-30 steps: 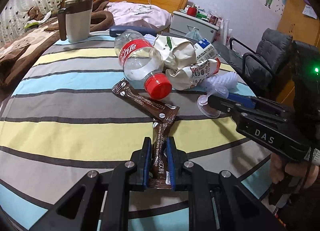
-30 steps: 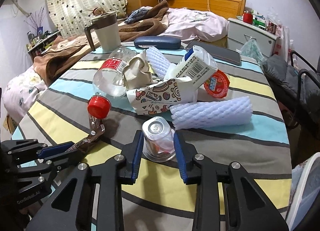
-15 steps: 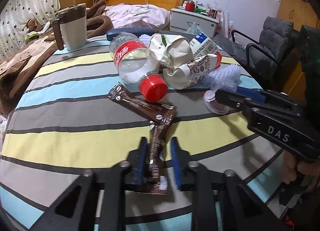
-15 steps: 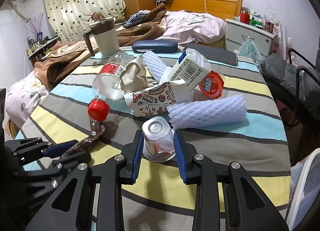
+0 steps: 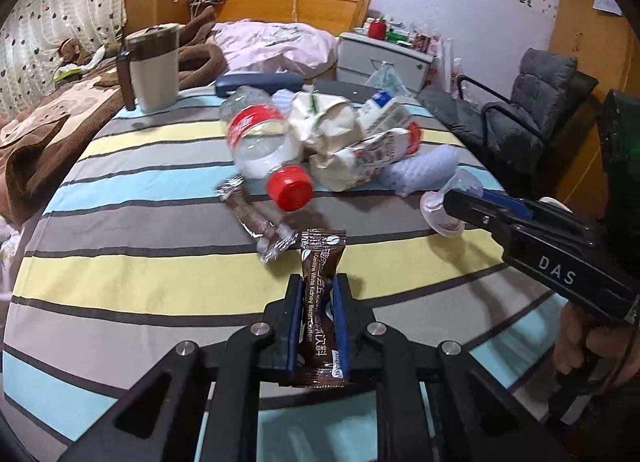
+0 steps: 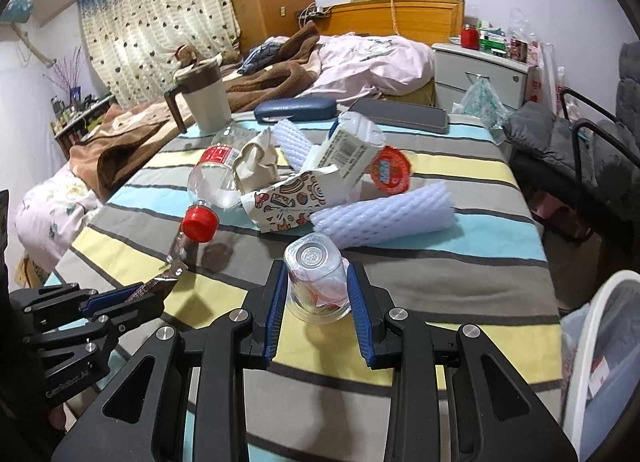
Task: Collect trash
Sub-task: 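Carry the wrapper and cup over the white trash bin with both grippers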
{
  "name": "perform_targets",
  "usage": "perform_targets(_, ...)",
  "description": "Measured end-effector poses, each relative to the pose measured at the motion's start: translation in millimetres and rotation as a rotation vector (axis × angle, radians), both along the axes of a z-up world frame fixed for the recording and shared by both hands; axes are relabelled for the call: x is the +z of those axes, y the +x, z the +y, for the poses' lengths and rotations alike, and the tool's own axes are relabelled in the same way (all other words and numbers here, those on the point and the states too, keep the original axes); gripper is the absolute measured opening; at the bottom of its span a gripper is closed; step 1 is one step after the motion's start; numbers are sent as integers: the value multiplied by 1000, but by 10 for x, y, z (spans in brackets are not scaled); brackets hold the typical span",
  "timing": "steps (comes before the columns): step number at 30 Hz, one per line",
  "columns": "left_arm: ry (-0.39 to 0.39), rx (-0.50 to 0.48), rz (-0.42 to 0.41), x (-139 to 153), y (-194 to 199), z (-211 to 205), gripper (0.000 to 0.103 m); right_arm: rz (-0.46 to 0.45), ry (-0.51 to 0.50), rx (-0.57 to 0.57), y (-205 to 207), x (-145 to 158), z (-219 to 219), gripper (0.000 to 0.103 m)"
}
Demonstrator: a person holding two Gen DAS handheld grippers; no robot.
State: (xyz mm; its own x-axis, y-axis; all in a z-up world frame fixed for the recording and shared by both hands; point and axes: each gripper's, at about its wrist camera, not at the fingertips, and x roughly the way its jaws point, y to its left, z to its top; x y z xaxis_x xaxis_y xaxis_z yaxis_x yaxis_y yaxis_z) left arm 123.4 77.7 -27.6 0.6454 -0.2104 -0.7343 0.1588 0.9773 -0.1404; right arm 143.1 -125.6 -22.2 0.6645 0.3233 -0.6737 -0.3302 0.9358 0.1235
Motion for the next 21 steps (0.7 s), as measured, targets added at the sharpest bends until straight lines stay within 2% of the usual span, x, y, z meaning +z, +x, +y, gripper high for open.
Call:
perform_targets(11, -9, -68, -69, 270, -114, -379, 16, -51, 28, -67, -201, 135, -257, 33)
perform_targets(21, 3, -162, -114, 429, -167, -886, 16, -116, 25, -170, -382, 269, -679, 33)
